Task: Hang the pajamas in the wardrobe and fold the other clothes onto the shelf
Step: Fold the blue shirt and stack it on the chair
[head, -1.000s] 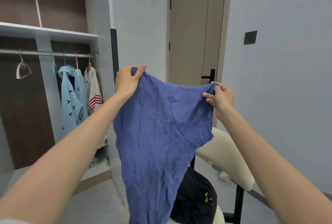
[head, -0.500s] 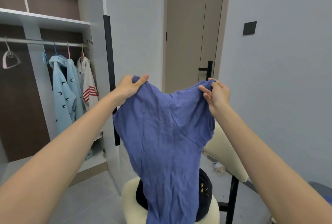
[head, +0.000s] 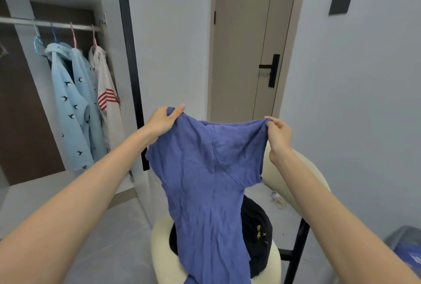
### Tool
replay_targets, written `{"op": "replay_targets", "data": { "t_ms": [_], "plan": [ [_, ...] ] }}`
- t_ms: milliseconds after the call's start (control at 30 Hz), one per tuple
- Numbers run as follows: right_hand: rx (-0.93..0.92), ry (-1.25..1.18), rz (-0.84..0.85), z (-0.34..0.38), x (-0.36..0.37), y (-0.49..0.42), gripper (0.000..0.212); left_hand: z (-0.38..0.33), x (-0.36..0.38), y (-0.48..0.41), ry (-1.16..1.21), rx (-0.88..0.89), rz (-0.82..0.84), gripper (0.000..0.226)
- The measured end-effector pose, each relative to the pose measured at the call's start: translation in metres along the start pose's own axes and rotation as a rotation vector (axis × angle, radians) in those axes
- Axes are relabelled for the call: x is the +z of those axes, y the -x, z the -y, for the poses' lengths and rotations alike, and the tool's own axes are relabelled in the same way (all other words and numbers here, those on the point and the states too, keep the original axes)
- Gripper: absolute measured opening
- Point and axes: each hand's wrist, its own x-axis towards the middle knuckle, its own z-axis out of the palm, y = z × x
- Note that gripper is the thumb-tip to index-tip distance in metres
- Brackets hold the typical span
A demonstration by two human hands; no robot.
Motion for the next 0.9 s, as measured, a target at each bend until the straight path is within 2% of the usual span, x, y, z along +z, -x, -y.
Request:
{"op": "replay_targets", "data": {
  "t_ms": [167, 333, 500, 667, 900],
  "plan": [
    [-0.009, 0.037, -0.040, -0.030, -0.011, 0.005, 0.025, 0.010, 0.009, -0.001, -0.040, 0.038, 0.089, 0.043],
    [0.073, 0.000, -0.023, -0.044, -0.026, 0.009, 0.024, 0.021, 0.014, 0.009, 0.000, 0.024, 0.090, 0.046],
    [-0.113, 0.060, -0.036, -0.035, -0.035, 0.019, 0.026, 0.011, 0.010, 0.024, 0.046, 0.123, 0.060, 0.047],
    [-0.255, 0.035, -0.040, 0.003, -0.043, 0.037, 0.024, -0.028, -0.001, 0.046, -0.017, 0.299, -0.071, 0.046],
    [-0.449, -0.067, -0.072, 0.087, -0.072, 0.070, 0.021, -0.107, -0.021, 0.093, 0.159, 0.334, -0.053, 0.045]
  ]
}}
